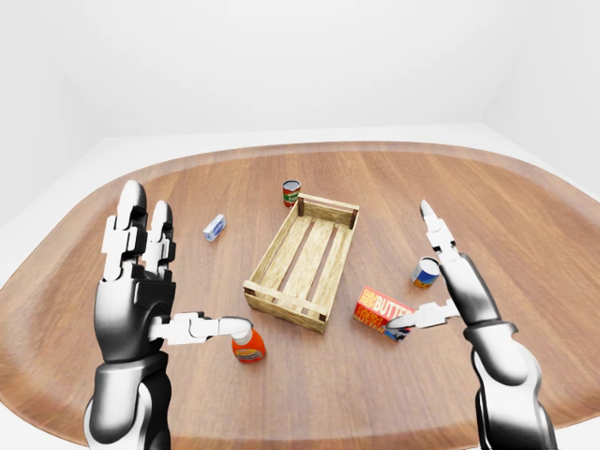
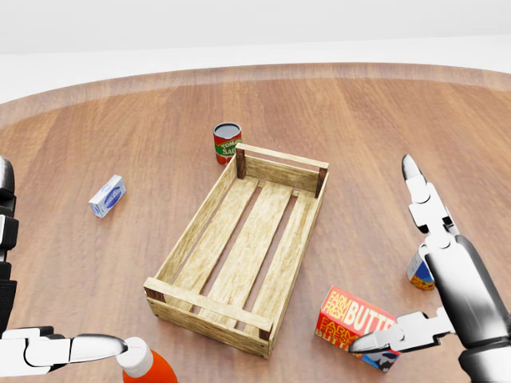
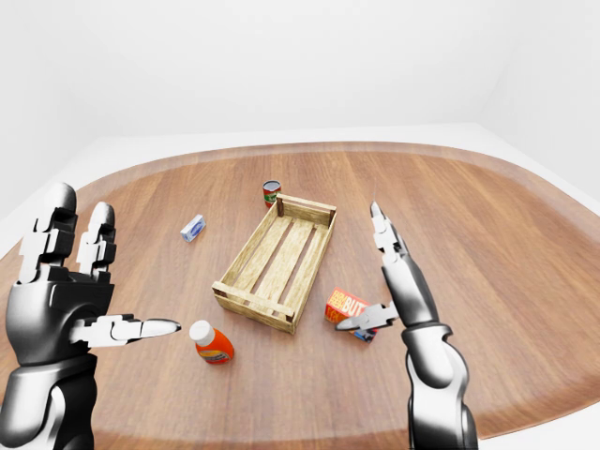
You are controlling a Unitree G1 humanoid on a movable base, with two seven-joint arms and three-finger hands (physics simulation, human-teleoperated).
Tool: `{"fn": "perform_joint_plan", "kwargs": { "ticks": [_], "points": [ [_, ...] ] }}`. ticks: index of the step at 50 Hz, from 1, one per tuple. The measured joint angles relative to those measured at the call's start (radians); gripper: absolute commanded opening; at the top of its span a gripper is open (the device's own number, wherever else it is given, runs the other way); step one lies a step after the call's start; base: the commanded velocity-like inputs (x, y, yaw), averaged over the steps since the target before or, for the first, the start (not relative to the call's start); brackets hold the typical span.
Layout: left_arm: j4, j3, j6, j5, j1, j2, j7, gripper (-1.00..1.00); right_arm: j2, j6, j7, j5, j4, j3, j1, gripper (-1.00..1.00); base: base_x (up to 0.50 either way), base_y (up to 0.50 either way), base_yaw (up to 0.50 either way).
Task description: Pick up the butter and put it in the tray.
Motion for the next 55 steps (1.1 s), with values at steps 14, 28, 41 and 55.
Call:
{"fn": "perform_joint_plan", "kwargs": {
  "ticks": [14,28,41,55],
  "points": [
    [0.001,0.001,0.0,0.0,-0.001,0.0,0.001,1.0,-0.031,0.0,-0.013,0.001,0.187,-0.015,-0.021,1.0,0.0,0.0,0.0],
    [0.01,-0.001,0.0,0.0,-0.003,0.001,0.001,1.0,-0.078,0.0,-0.017,0.014,0.394,-0.02,-0.087,1.0,0.0,0.0,0.0],
    [0.011,0.002,0.0,-0.003,-0.005,0.002,0.002,1.0,-0.126,0.0,-0.041,0.048,0.635,-0.004,-0.183,1.0,0.0,0.0,0.0],
    [0.014,0.002,0.0,-0.003,-0.007,0.002,0.004,1.0,-0.171,0.0,-0.055,0.069,0.876,0.023,-0.272,1.0,0.0,0.0,0.0]
  ]
}}
